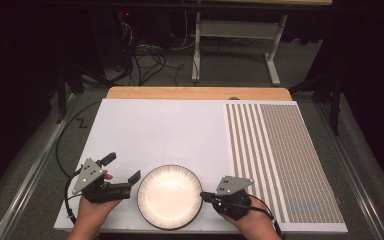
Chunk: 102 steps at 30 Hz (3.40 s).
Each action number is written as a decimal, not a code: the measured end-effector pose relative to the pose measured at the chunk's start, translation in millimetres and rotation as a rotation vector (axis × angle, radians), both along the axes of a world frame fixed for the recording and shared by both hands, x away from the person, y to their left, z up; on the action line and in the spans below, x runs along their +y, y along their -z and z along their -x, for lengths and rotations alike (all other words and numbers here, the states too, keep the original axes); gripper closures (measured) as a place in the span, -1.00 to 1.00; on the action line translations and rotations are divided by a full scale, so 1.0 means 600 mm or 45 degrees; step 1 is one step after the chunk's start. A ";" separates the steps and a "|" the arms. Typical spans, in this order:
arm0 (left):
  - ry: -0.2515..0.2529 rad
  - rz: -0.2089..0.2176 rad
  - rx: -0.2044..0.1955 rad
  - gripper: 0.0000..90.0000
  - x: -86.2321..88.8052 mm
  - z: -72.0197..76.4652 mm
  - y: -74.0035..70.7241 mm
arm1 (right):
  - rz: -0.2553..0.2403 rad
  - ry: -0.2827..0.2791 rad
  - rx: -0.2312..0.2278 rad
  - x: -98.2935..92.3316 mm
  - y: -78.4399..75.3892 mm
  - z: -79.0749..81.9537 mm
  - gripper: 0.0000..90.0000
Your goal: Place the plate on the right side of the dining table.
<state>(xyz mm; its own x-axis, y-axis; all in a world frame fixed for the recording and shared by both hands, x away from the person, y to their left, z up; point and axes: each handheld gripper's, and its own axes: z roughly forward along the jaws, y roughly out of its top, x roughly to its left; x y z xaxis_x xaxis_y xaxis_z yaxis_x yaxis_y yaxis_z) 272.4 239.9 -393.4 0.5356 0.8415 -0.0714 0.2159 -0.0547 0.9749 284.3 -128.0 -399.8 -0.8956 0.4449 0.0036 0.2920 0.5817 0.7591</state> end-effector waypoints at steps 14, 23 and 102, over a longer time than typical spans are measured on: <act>0.004 0.000 -0.001 -0.99 0.001 0.000 0.000 | 0.015 -0.002 -0.006 0.005 0.000 0.000 1.00; 0.001 0.011 -0.008 -0.99 0.004 0.001 -0.002 | 0.019 -0.023 -0.002 0.020 0.003 0.003 1.00; 0.014 0.012 -0.017 -0.99 -0.001 0.005 -0.005 | -0.004 -0.050 0.025 0.039 0.012 -0.004 1.00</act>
